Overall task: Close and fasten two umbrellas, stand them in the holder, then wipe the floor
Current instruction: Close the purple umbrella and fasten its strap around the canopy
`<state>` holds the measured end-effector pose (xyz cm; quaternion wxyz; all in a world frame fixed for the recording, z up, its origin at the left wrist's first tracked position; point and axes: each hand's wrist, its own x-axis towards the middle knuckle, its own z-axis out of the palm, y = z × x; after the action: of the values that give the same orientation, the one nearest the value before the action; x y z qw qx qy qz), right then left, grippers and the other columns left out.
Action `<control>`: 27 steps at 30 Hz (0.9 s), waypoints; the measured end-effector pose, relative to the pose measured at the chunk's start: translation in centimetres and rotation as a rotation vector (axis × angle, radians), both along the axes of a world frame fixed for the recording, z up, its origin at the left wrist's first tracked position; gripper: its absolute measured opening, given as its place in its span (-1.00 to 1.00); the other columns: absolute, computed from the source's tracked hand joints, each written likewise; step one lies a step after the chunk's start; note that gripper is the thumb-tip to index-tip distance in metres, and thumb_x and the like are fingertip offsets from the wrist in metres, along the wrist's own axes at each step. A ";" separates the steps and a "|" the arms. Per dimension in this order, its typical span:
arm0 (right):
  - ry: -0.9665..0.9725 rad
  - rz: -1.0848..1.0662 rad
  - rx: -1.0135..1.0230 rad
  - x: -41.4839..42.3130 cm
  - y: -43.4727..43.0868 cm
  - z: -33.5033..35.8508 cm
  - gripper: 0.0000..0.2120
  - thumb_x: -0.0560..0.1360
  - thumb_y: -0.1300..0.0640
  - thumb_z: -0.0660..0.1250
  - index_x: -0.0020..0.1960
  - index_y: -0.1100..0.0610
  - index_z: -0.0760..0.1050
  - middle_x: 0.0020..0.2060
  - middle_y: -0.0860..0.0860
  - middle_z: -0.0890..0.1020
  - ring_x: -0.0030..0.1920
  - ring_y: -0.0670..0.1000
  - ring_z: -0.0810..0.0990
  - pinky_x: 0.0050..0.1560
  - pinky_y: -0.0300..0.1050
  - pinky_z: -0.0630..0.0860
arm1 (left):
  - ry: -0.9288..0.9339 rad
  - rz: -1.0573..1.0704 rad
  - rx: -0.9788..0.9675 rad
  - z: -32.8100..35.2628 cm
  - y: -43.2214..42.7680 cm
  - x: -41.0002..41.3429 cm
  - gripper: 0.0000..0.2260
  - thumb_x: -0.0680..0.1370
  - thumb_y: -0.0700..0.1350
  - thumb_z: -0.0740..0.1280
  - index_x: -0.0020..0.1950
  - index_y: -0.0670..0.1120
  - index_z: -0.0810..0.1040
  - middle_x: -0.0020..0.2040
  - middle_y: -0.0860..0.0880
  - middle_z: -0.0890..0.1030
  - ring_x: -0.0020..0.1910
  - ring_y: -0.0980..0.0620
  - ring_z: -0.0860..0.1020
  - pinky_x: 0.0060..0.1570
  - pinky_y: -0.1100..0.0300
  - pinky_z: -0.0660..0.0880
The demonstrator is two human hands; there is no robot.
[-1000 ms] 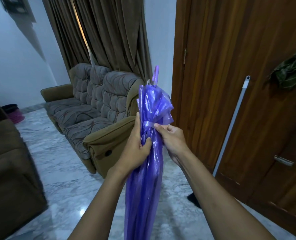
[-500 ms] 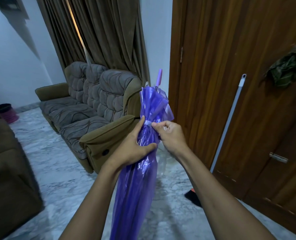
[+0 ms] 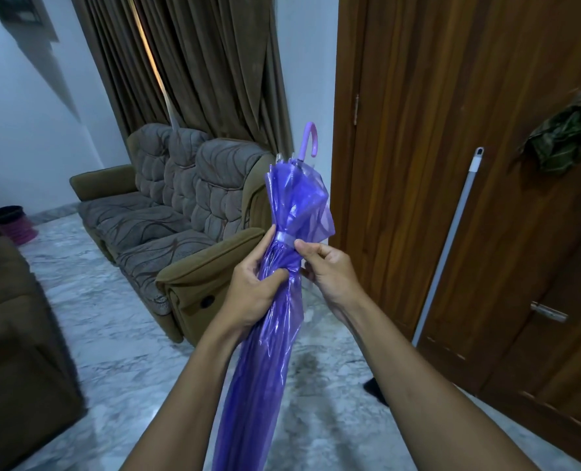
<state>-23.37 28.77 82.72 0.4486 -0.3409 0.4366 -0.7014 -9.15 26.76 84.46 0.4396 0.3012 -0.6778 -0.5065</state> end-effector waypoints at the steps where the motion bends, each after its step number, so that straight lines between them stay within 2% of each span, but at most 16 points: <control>1: -0.018 0.030 0.022 0.0 0.0 0.0 -0.89 0.50 0.16 0.44 -0.09 0.22 0.62 -0.24 0.08 0.71 -0.21 0.00 0.68 0.06 0.00 0.62 | 0.003 -0.003 0.019 -0.2 -0.2 0.2 -0.37 0.52 -0.45 0.26 0.49 0.04 0.30 0.09 0.21 0.64 0.00 0.26 0.60 0.01 0.39 0.51; 2: -0.026 0.061 0.040 -0.1 0.0 0.1 -0.88 0.50 0.15 0.45 -0.08 0.22 0.62 -0.18 0.12 0.71 -0.18 0.04 0.67 0.03 -0.01 0.62 | 0.003 -0.011 0.033 -0.3 -0.4 0.3 -0.37 0.52 -0.45 0.25 0.48 0.07 0.31 0.10 0.20 0.65 0.00 0.24 0.60 0.02 0.37 0.51; 3: -0.013 0.074 0.055 -0.2 0.0 0.2 -0.88 0.50 0.14 0.45 -0.10 0.20 0.62 -0.17 0.15 0.69 -0.22 0.05 0.64 -0.08 -0.06 0.60 | -0.009 -0.024 0.043 -0.2 -0.5 0.5 -0.37 0.53 -0.44 0.25 0.47 0.10 0.31 0.10 0.18 0.66 -0.02 0.23 0.60 0.01 0.37 0.52; 5: 0.083 0.023 0.067 -0.2 -0.2 0.3 -0.85 0.50 0.12 0.45 -0.20 0.16 0.57 -0.29 0.11 0.66 -0.36 -0.02 0.55 -0.31 -0.17 0.46 | -0.077 -0.052 0.052 0.1 -0.6 0.7 -0.38 0.53 -0.41 0.26 0.46 0.14 0.31 0.05 0.23 0.65 -0.07 0.29 0.59 -0.04 0.43 0.49; 7: 0.193 -0.078 0.069 -0.1 -0.4 0.4 -0.79 0.52 0.15 0.44 -0.25 0.16 0.51 -0.42 0.02 0.60 -0.45 -0.08 0.51 -0.36 -0.19 0.44 | -0.187 -0.071 0.034 0.8 -0.4 0.5 -0.40 0.55 -0.34 0.28 0.50 0.11 0.28 0.06 0.34 0.57 -0.06 0.43 0.54 -0.02 0.52 0.42; 8: 0.231 -0.121 0.076 -0.1 -0.5 0.5 -0.79 0.52 0.16 0.43 -0.26 0.16 0.50 -0.44 0.01 0.60 -0.45 -0.08 0.52 -0.35 -0.15 0.48 | -0.264 -0.068 -0.002 1.1 -0.4 0.3 -0.41 0.56 -0.30 0.28 0.52 0.10 0.25 0.09 0.33 0.50 -0.01 0.46 0.50 0.05 0.55 0.37; 9: 0.272 -0.157 0.088 0.0 -0.5 0.6 -0.79 0.52 0.16 0.43 -0.26 0.17 0.50 -0.44 0.03 0.60 -0.42 -0.05 0.54 -0.31 -0.09 0.52 | -0.374 -0.035 -0.061 1.2 -0.7 0.3 -0.42 0.57 -0.23 0.28 0.53 0.12 0.22 0.11 0.24 0.43 0.09 0.41 0.45 0.17 0.52 0.30; 10: 0.321 -0.187 0.102 0.0 -0.6 0.6 -0.79 0.52 0.14 0.44 -0.25 0.17 0.51 -0.41 0.07 0.61 -0.38 -0.01 0.56 -0.27 -0.03 0.56 | -0.509 0.029 -0.132 1.4 -0.9 0.3 -0.44 0.57 -0.15 0.29 0.53 0.15 0.21 0.13 0.11 0.33 0.19 0.25 0.38 0.29 0.44 0.20; 11: 0.381 -0.213 0.113 0.1 -0.6 0.5 -0.78 0.51 0.12 0.45 -0.26 0.17 0.52 -0.38 0.12 0.62 -0.35 0.03 0.56 -0.23 0.03 0.58 | -0.621 0.094 -0.186 1.5 -1.2 0.4 -0.45 0.57 -0.09 0.29 0.53 0.16 0.22 0.13 0.02 0.23 0.25 0.10 0.30 0.32 0.39 0.11; 13: 0.465 -0.256 0.120 0.3 -0.8 0.3 -0.77 0.48 0.11 0.47 -0.28 0.16 0.53 -0.35 0.21 0.63 -0.32 0.06 0.56 -0.18 0.12 0.61 | -0.703 0.118 -0.213 1.5 -1.5 0.6 -0.42 0.54 -0.05 0.31 0.54 0.11 0.22 0.13 -0.02 0.18 0.30 -0.04 0.31 0.29 0.36 0.10; 15: 0.494 -0.292 0.119 0.7 -1.1 0.2 -0.76 0.46 0.11 0.49 -0.32 0.11 0.52 -0.35 0.19 0.65 -0.31 0.06 0.59 -0.15 0.16 0.62 | -0.710 0.088 -0.215 1.2 -1.3 0.7 -0.34 0.51 -0.02 0.34 0.56 0.08 0.15 0.16 -0.01 0.24 0.32 -0.03 0.39 0.20 0.40 0.17; 18: 0.561 -0.296 0.101 0.7 -1.3 0.8 -0.77 0.46 0.12 0.49 -0.33 0.04 0.52 -0.38 0.01 0.64 -0.32 -0.01 0.60 -0.16 0.05 0.61 | -0.652 0.083 -0.246 0.0 -0.9 0.7 -0.16 0.41 0.08 0.40 0.59 0.07 0.03 0.25 -0.07 0.41 0.33 0.00 0.43 0.19 0.35 0.28; 21: 0.588 -0.230 0.093 0.5 -1.2 1.3 -0.84 0.45 0.09 0.50 -0.27 0.05 0.57 -0.32 0.04 0.69 -0.25 0.03 0.67 -0.09 0.10 0.66 | -0.526 0.131 -0.307 -1.1 -0.5 0.6 -0.20 0.46 -0.03 0.46 0.58 -0.01 0.09 0.33 -0.12 0.52 0.31 0.01 0.48 0.13 0.38 0.32; 24: 0.502 -0.124 0.048 0.5 -1.0 1.4 -0.90 0.49 0.12 0.46 -0.21 0.05 0.63 -0.23 0.09 0.72 -0.16 0.09 0.71 0.02 0.14 0.65 | -0.368 0.193 -0.280 -1.3 -0.4 0.4 -0.35 0.53 -0.20 0.34 0.56 0.01 0.17 0.20 -0.03 0.61 0.07 0.13 0.57 -0.01 0.43 0.38; 26: 0.392 -0.031 0.017 0.6 -0.6 1.6 -0.89 0.54 0.19 0.41 -0.14 0.05 0.65 -0.26 0.04 0.71 -0.19 0.01 0.67 -0.02 -0.02 0.67 | -0.252 0.187 -0.223 -1.3 -0.5 0.4 -0.39 0.54 -0.26 0.30 0.52 0.11 0.21 0.00 0.09 0.62 -0.17 0.18 0.53 -0.11 0.41 0.44; 27: 0.332 -0.022 0.010 0.7 -0.3 1.8 -0.89 0.53 0.22 0.40 -0.13 0.07 0.66 -0.27 0.03 0.71 -0.19 -0.01 0.66 -0.06 -0.10 0.67 | -0.204 0.175 -0.203 -1.2 -0.6 0.4 -0.40 0.54 -0.28 0.29 0.48 0.17 0.23 -0.05 0.16 0.60 -0.21 0.18 0.51 -0.13 0.40 0.44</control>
<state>-22.72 28.44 84.56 0.3642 -0.4450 0.5122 -0.6380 -8.74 26.18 83.31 0.4392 0.3630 -0.7378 -0.3619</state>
